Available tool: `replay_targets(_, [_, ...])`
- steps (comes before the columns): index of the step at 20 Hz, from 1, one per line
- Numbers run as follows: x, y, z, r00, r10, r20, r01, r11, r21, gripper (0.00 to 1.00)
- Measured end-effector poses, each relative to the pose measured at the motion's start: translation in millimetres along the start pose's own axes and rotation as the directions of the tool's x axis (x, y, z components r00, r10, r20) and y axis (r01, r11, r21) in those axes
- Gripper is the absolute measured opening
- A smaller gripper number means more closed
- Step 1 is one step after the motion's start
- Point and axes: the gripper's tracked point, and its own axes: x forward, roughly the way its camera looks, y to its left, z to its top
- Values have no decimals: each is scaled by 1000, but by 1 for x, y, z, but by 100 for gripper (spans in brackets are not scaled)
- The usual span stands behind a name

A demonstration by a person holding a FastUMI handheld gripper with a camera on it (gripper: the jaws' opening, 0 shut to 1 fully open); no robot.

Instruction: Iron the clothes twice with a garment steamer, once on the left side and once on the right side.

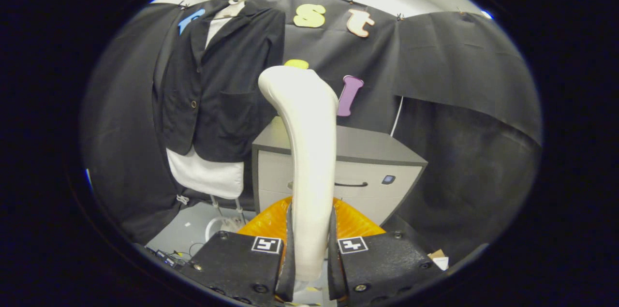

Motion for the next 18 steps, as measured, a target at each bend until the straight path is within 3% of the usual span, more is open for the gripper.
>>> replay_targets(18, [18,-67,-13,999,-11,-38,12,999,38,30])
